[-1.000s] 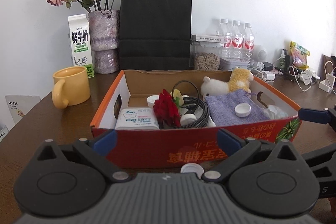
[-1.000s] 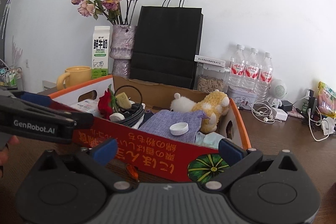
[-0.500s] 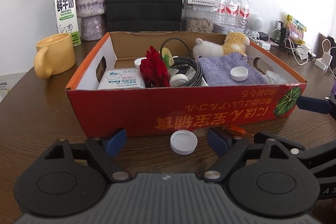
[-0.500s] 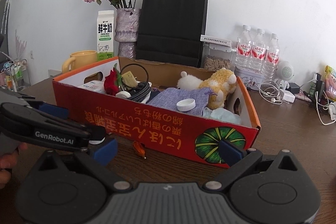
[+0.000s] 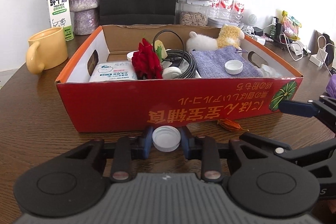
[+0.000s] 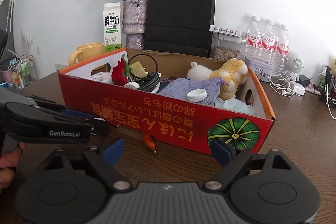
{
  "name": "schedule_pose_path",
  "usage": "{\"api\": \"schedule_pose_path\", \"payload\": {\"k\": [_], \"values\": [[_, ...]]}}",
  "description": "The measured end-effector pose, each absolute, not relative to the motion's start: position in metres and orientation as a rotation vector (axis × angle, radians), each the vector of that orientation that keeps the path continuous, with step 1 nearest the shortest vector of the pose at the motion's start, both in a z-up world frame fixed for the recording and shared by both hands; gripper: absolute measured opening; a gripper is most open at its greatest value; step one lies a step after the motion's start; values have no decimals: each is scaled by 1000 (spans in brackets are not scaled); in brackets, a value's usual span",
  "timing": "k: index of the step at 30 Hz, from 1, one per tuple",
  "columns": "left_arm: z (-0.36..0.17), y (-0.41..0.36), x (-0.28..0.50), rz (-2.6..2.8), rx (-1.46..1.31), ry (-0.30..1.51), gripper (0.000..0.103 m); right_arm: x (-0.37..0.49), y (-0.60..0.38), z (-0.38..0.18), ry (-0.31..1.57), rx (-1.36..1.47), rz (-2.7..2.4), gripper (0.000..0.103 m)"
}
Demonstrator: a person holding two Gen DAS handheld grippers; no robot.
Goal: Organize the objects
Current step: 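Carry the cap into the cardboard box and open the left tool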
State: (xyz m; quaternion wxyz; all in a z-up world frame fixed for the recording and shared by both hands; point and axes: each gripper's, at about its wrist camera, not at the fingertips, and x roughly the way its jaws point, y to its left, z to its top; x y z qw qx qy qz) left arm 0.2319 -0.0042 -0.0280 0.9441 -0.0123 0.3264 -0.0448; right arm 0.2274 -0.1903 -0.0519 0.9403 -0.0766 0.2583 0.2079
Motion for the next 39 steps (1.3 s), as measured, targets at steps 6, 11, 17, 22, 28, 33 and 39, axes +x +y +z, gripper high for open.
{"api": "schedule_pose_path", "payload": {"k": [6,11,17,22,28,33,39], "values": [[-26,-3,231,-86,-30,655,30,239,-183,-56,583,-120,464,48],[-25,-3,229,-86,-29,648,30,247,-173,-59,609,-119,464,37],[-24,-4,228,-89,-29,641,30,250,-170,-61,630,-103,467,15],[-23,-4,226,-91,-29,635,30,247,-170,-59,610,-105,478,12],[-22,-4,224,-95,-32,625,30,236,-171,-54,549,-102,487,10],[-20,-3,222,-101,-36,613,30,228,-172,-49,515,-90,512,10],[-13,-1,213,-99,-46,549,30,213,-179,-38,408,-51,531,10]]}}
